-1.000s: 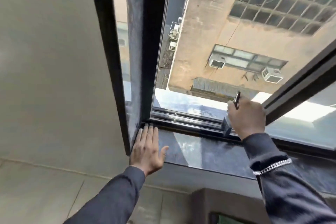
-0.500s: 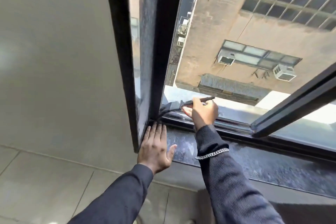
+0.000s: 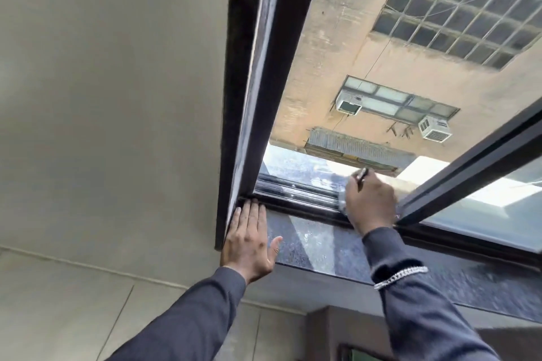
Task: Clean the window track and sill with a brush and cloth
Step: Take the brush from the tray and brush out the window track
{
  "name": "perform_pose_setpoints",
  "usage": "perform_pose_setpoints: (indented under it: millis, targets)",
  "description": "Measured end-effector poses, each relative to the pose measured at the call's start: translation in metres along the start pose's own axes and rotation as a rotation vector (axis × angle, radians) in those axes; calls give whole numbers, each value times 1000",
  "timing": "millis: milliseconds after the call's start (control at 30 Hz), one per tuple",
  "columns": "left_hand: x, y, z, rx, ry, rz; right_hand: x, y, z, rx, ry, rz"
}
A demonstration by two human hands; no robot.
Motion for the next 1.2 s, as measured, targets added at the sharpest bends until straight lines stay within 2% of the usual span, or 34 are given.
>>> perform_pose_setpoints:
  millis: [67, 100, 167, 233, 267, 333, 467, 567, 633, 733, 800, 867, 933, 1000, 1033, 1067, 1100, 1167, 1200]
  targets:
    - [1, 1, -1, -1, -5, 1, 21, -26, 32, -294, -82, 129]
    - [1, 2, -1, 1, -9, -3, 25, -43, 43, -483, -169, 235]
    - [1, 2, -1, 6, -12, -11, 33, -76, 60, -688, -322, 490]
    - [1, 2, 0, 3, -13, -23, 28, -87, 39, -858, -553, 444]
    - [2, 2, 0, 7, -13, -24, 26, -81, 21, -867, -667, 363]
    - [1, 0, 0, 19, -11, -19, 17, -53, -16, -628, -673, 191]
    - [-1, -1, 0, 32, -5, -30, -12, 33, -54, -188, -410, -162]
    - [0, -4, 0, 19, -14, -39, -23, 64, -57, -7, -238, -287]
    - [0, -4, 1, 11, -16, -41, -22, 59, -46, 29, -213, -243]
    - [0, -6, 0, 16, -20, -41, 3, 16, 0, 36, -138, -34]
    - [1, -6, 0, 29, -22, -35, 32, -18, 43, -99, -60, 87]
    - [0, -3, 0, 32, -23, -56, 51, -33, 83, -352, -13, 134]
    - [0, -1, 0, 36, -25, -71, 47, -43, 89, -607, -142, 163]
    - [2, 0, 1, 31, -22, -81, 35, -62, 61, -884, -456, 307]
    - [3, 0, 1, 22, -23, -78, 32, -72, 41, -913, -574, 398]
    - [3, -1, 1, 15, -25, -72, 29, -73, 20, -825, -618, 423]
    - [2, -2, 2, 9, -25, -67, 23, -68, -3, -714, -629, 367]
    - [2, -4, 2, 6, -20, -57, 12, -34, -41, -506, -588, 84]
    - [1, -4, 2, -1, -18, -57, 7, -11, -50, -400, -510, -53]
Point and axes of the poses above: each hand's wrist, its own x-axis away from the middle knuckle, its own y-axis out of the back of the hand, z = x × y, the point moved 7 cm from there along -x, towards the middle knuckle, and after that the axes turned 12 degrees about -y, right-handed, at the moved point
